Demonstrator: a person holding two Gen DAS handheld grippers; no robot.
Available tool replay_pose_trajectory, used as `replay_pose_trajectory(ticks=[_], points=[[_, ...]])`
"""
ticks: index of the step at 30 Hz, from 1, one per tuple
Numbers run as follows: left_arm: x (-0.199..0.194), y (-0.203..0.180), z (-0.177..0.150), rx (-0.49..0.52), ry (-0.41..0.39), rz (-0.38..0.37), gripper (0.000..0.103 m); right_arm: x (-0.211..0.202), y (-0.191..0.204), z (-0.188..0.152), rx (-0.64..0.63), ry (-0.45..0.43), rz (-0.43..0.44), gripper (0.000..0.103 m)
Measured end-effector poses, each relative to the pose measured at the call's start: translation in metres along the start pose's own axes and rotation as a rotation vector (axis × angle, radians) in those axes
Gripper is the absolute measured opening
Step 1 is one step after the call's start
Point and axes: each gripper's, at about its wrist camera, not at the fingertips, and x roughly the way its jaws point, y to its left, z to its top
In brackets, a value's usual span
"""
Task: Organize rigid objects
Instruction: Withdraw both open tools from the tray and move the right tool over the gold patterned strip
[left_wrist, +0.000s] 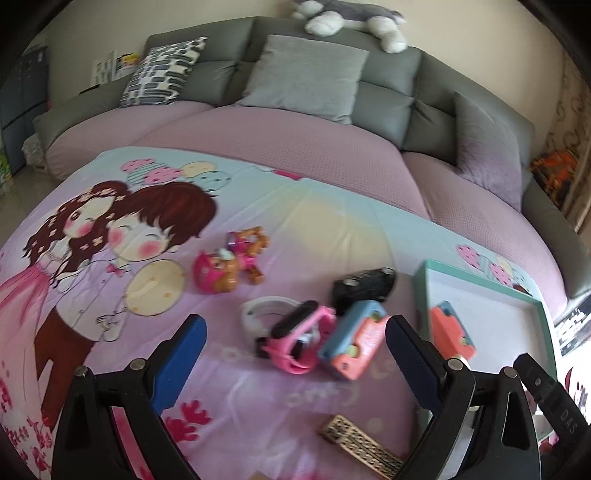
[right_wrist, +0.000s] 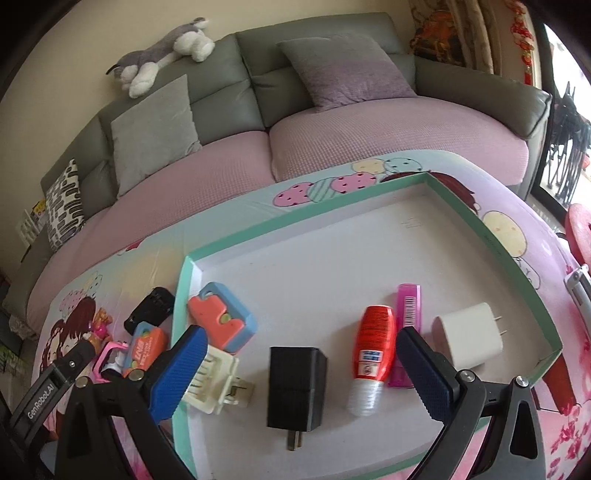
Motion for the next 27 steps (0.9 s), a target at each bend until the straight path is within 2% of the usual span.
replay_pose_trajectory(ticks=[6, 16, 23, 27], points=[[0.0, 0.031, 0.003, -0.056, 0.015, 0.037, 0.098, 0.006, 0.036, -0.011, -0.081, 0.031, 0.062, 0.103], [0.006, 0.066, 0.002, -0.093, 0.078, 0.081, 0.098, 0.004, 0.09, -0.03, -0.235, 0.044, 0.142, 0.103], [0.015, 0.082, -0.004, -0.112, 0.159, 0.109, 0.098, 0.005, 0.111, -0.043, -0.303, 0.069, 0.176, 0.103], [0.019, 0.089, -0.008, -0.118, 0.195, 0.118, 0.098, 0.005, 0.118, -0.047, -0.331, 0.079, 0.193, 0.099]])
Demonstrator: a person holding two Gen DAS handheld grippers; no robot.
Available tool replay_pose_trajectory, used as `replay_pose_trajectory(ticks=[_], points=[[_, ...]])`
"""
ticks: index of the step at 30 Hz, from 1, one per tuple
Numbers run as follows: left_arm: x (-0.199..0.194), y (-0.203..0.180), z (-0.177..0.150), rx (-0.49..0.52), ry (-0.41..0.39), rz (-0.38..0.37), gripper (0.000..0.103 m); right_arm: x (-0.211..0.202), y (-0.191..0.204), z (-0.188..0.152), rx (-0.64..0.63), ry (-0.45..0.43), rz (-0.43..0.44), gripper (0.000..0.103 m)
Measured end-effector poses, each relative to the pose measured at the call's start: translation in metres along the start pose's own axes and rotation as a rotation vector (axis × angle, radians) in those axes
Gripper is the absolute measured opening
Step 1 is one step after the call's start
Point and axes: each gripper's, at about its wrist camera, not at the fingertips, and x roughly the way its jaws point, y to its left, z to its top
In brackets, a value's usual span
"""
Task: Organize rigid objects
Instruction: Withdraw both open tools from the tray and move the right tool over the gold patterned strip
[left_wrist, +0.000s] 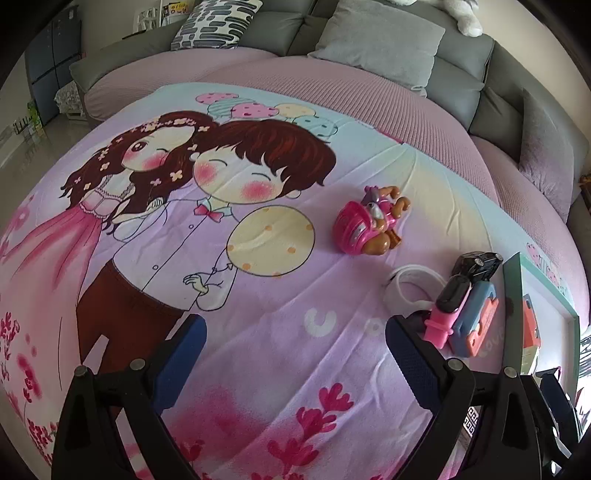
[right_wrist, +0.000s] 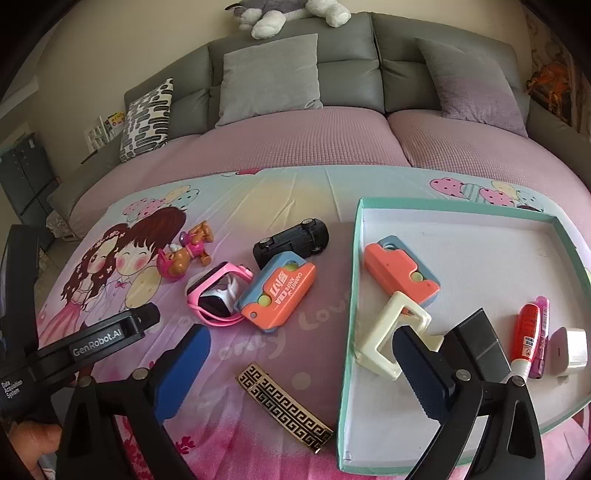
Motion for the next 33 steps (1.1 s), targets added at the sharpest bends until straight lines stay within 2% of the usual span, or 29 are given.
replay_pose_trajectory(ticks=[7, 9, 13, 15, 17, 24, 33], points=[[0.006, -0.001, -0.004, 0.028, 0.028, 0.009, 0.098, 0.012, 0.01, -0.006, -0.022, 0.056, 0.034, 0.096], [0.009, -0.001, -0.005, 0.037, 0.038, 0.013, 0.098, 0.011, 0.014, -0.007, -0.05, 0.053, 0.018, 0.088], [0.008, 0.001, -0.004, 0.03, 0.037, 0.018, 0.098, 0.01, 0.02, -0.008, -0.074, 0.055, 0.05, 0.08], [0.008, 0.003, -0.004, 0.021, 0.036, 0.021, 0.098, 0.009, 0.022, -0.008, -0.079, 0.058, 0.067, 0.071], [0.009, 0.005, -0.004, 0.017, 0.039, 0.022, 0.098, 0.01, 0.025, -0.009, -0.092, 0.065, 0.081, 0.07], [0.012, 0.005, -0.005, 0.023, 0.051, 0.024, 0.098, 0.022, 0.032, -0.018, -0.154, 0.154, 0.045, 0.047], [0.014, 0.005, -0.006, 0.027, 0.056, 0.03, 0.098, 0.029, 0.029, -0.024, -0.181, 0.228, -0.01, 0.046]])
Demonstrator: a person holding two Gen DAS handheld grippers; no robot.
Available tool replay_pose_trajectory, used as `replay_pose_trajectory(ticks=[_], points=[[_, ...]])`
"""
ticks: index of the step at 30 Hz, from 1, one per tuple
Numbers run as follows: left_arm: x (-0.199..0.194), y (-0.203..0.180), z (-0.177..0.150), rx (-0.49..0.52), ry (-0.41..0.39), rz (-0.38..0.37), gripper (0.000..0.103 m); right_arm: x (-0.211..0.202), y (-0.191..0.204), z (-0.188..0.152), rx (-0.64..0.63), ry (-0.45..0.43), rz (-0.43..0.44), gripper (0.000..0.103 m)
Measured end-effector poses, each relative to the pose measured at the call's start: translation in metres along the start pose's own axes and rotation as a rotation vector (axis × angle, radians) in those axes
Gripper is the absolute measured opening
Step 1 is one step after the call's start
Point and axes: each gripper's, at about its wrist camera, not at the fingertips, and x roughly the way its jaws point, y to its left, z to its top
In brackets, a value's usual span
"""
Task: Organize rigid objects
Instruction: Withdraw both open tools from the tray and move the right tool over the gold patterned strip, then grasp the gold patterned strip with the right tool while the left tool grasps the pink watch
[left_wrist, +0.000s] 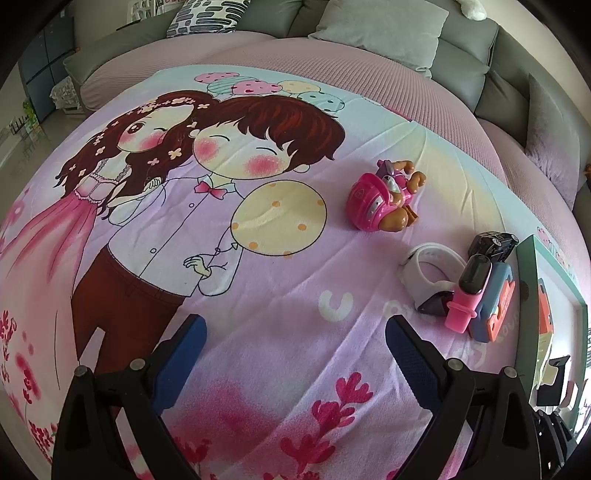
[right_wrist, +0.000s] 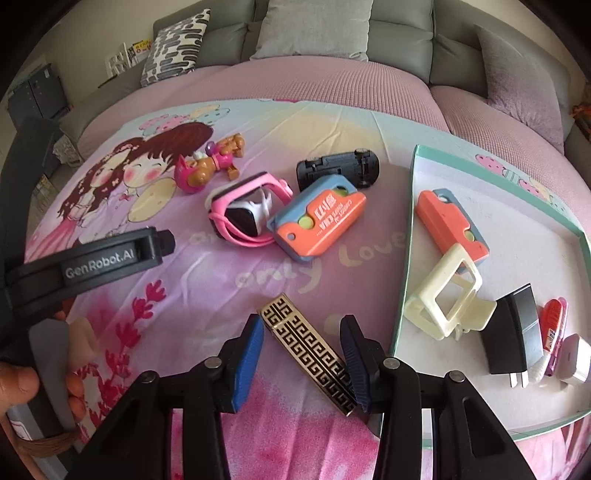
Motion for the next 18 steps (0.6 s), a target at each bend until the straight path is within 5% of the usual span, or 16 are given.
replay_pose_trajectory(ticks=[18], points=[[0.0009, -0.0047, 0.0007, 0.013, -0.003, -0.006, 0.098, 0.0047, 0.0053, -0.0034, -0.023, 0.01, 0.011, 0.028]])
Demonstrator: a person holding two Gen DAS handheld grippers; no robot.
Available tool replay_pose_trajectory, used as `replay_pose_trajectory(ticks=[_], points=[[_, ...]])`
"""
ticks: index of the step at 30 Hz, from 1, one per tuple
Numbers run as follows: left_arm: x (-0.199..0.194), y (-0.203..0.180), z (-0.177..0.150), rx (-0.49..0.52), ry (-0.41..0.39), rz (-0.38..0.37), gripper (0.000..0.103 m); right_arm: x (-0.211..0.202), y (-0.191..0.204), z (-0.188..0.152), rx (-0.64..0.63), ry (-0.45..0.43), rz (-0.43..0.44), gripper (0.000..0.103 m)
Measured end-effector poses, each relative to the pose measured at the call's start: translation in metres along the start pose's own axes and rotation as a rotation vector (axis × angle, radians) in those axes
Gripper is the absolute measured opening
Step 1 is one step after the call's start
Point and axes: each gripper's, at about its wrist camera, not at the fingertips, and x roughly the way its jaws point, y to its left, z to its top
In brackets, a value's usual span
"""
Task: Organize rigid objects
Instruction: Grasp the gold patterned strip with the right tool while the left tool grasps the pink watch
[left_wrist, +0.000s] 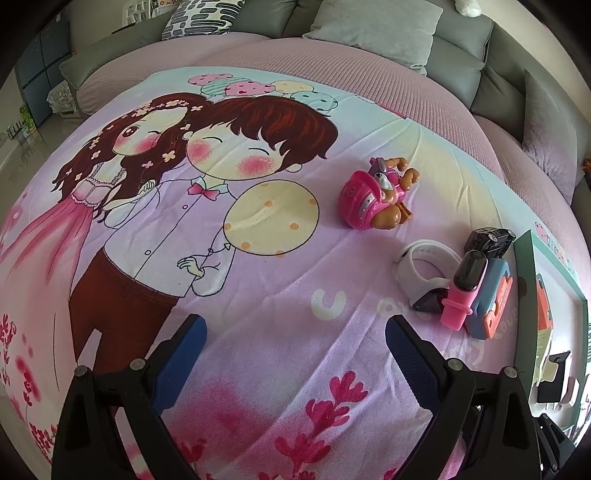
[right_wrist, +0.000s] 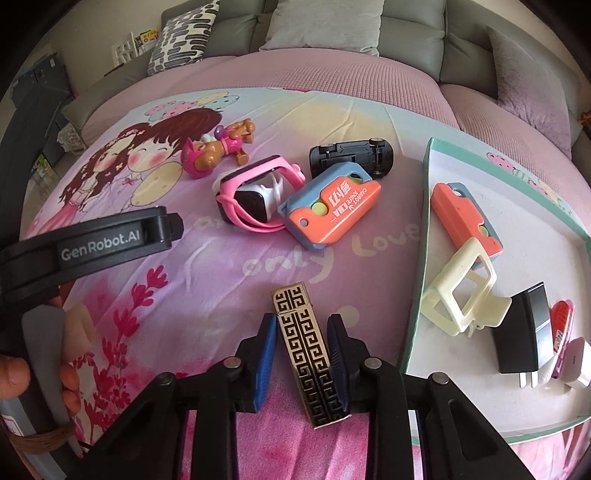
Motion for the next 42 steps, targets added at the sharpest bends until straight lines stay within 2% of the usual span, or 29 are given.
replay_pose_trajectory(ticks=[8, 16, 22, 28, 29, 31, 35, 37, 39, 42], points=[[-0.005, -0.009, 0.001, 0.024, -0.018, -0.037, 0.098, 0.002, -0.01, 0.003, 0.067, -0.032, 0.02, 0.023], [-0.014, -0.03, 0.0, 0.089, -0.052, -0.114, 0.098, 0.002, -0.02, 0.006, 0.102, -0.072, 0.02, 0.023], [-0.012, -0.043, 0.0, 0.113, -0.081, -0.127, 0.097, -0.002, -0.027, 0.008, 0.133, -0.095, 0.031, 0.022], [-0.005, -0.054, -0.001, 0.126, -0.07, -0.162, 0.095, -0.004, -0.031, 0.008, 0.155, -0.103, 0.046, 0.022], [-0.004, -0.055, -0.001, 0.125, -0.068, -0.171, 0.093, -0.004, -0.03, 0.008, 0.155, -0.103, 0.047, 0.023], [-0.001, -0.056, 0.0, 0.124, -0.063, -0.184, 0.073, -0.004, -0.031, 0.008, 0.155, -0.103, 0.049, 0.022], [0.001, -0.057, -0.001, 0.12, -0.052, -0.206, 0.066, -0.004, -0.032, 0.008, 0.159, -0.103, 0.055, 0.022], [0.0, -0.057, -0.001, 0.111, -0.048, -0.246, 0.048, -0.004, -0.032, 0.007, 0.159, -0.103, 0.056, 0.022], [-0.001, -0.058, -0.001, 0.104, -0.04, -0.286, 0.038, -0.004, -0.032, 0.007, 0.159, -0.103, 0.056, 0.022], [-0.002, -0.061, -0.002, 0.11, -0.037, -0.298, 0.024, -0.005, -0.032, 0.007, 0.161, -0.104, 0.058, 0.022]])
